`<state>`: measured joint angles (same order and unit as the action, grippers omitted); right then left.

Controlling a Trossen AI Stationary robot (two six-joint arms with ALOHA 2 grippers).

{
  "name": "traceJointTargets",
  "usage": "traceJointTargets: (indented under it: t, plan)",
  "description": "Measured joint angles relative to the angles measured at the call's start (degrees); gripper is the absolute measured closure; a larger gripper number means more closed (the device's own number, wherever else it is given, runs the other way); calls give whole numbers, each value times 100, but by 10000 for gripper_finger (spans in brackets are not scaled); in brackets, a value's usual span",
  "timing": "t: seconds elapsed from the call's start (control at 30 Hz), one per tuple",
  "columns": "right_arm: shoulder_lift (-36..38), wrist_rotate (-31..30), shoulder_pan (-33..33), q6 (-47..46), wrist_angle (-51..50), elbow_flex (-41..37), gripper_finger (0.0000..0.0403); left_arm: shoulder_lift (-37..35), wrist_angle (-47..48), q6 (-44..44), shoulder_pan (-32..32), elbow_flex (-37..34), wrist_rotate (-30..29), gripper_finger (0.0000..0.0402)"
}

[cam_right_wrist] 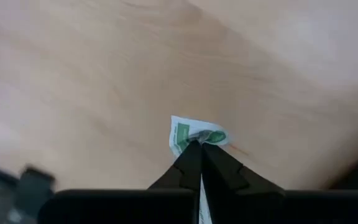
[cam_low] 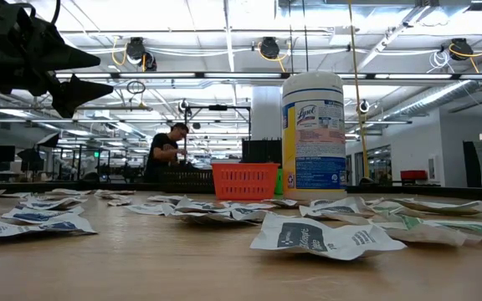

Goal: Pick & Place First Aid Supplies
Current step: Put the green bandage pack into the green bin

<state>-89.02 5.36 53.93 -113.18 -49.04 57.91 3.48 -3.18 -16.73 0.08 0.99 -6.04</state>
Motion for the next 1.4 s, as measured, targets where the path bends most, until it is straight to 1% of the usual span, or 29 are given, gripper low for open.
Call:
traceJointTargets:
  t: [0.27,0.47,0.6,0.73,0.87,1.23,1.4]
  plan:
    - [822,53,-604,1495,-1057,9,402,1,-2,0,0,2,-1,96]
    - [1158,62,-1144,2493,-1600,11,402,-1,-1,0,0,1,-1,96]
    - [1294,59,-1649,3231,-1967,12,403,-1,0,-1,0,2,0,96]
    - [1429,16,-2307,3973,-2310,13,403,0,0,0,0,0,2,96]
    - [1541,-120,-3037,4750,-2415,15,403,-1,0,-2,0,1,-1,96]
    - [1658,-411,-5360,6644,-2670,20,403,0,0,-2,0,2,-1,96]
    - [1660,-406,-6376,7365,-2634,20,403,1,0,-2,0,2,-1,96]
